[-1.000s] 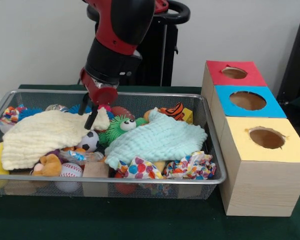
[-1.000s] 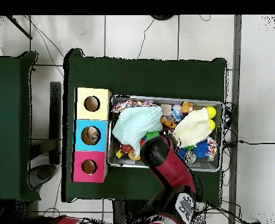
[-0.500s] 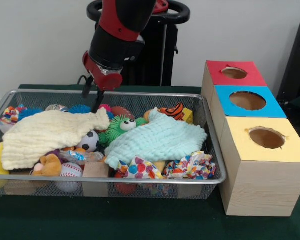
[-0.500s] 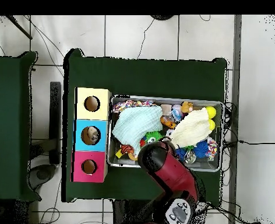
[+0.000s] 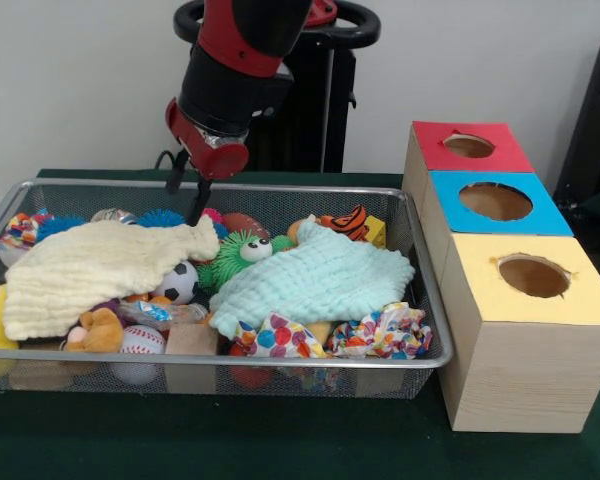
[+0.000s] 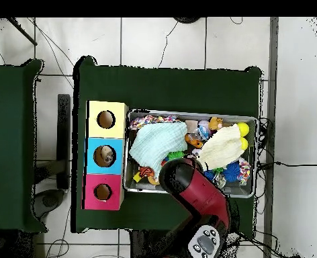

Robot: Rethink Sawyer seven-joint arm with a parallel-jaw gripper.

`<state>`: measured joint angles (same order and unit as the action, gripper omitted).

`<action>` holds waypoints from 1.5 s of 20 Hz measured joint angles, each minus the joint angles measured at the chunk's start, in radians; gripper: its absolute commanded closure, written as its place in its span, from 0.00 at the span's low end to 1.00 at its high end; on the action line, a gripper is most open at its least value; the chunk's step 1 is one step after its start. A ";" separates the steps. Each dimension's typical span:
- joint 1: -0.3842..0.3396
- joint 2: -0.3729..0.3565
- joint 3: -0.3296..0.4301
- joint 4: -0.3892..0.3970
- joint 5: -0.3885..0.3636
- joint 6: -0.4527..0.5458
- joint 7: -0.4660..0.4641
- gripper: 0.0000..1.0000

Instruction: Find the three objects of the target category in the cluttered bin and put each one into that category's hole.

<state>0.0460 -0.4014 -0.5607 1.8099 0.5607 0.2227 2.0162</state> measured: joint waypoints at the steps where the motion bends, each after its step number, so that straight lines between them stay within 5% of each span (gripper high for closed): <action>1: -0.003 0.000 0.001 -0.005 0.000 0.000 0.000 0.00; 14: -0.035 0.024 0.011 -0.096 0.002 0.000 0.000 0.00; 30: 0.040 0.147 -0.036 -0.263 0.051 0.015 0.000 0.00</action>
<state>0.0861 -0.2547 -0.5970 1.5469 0.6114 0.2373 2.0166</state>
